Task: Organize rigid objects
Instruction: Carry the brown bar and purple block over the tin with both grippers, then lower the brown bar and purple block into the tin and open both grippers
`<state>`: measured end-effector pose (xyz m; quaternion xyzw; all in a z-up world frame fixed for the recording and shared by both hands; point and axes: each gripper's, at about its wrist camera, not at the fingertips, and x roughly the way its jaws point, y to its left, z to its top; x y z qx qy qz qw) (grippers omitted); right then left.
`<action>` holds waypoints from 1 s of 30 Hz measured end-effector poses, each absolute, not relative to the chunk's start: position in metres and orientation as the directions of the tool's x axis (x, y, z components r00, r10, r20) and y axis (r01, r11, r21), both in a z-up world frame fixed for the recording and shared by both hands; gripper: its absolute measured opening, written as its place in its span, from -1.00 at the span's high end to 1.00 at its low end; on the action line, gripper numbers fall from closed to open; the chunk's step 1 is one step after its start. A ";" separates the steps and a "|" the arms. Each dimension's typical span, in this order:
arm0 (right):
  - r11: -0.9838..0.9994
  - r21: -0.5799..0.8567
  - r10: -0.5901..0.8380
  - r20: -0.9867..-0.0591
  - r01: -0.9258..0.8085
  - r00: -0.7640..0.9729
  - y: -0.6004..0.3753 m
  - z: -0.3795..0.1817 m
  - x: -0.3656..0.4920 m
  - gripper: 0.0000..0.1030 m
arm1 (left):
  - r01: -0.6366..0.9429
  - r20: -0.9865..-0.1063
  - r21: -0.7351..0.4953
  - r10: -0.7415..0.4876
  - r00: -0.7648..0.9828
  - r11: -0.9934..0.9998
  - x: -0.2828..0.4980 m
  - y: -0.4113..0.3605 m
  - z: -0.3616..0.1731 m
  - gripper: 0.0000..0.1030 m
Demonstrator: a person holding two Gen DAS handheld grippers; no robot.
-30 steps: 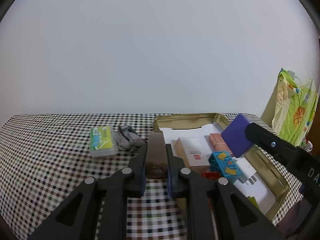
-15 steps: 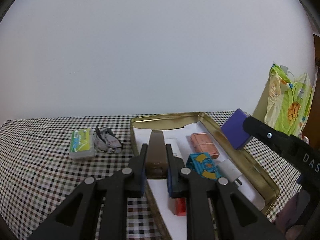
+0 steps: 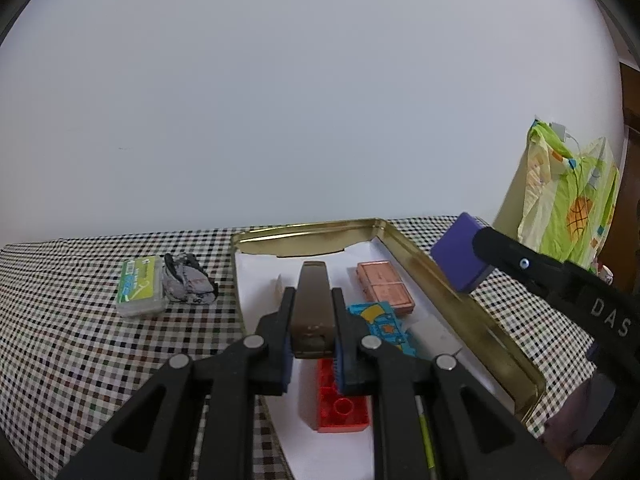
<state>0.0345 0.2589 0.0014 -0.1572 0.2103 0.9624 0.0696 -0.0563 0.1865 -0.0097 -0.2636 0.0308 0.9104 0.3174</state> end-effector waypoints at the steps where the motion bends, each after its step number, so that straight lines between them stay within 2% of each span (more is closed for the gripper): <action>1: -0.903 0.379 0.068 -0.335 -0.201 -0.940 0.257 0.001 0.034 0.57 | -0.597 -0.500 -0.109 0.562 -0.658 -0.795 -0.055 0.188 -0.010 0.75; 21: -0.904 0.351 0.087 -0.409 -0.245 -0.908 0.250 -0.005 0.025 0.57 | -0.629 -0.514 -0.065 0.566 -0.644 -0.775 -0.042 0.200 -0.016 0.75; 30: -0.903 0.339 0.088 -0.458 -0.265 -0.885 0.255 -0.011 0.020 0.57 | -0.603 -0.540 -0.020 0.517 -0.664 -0.797 -0.043 0.204 -0.023 0.75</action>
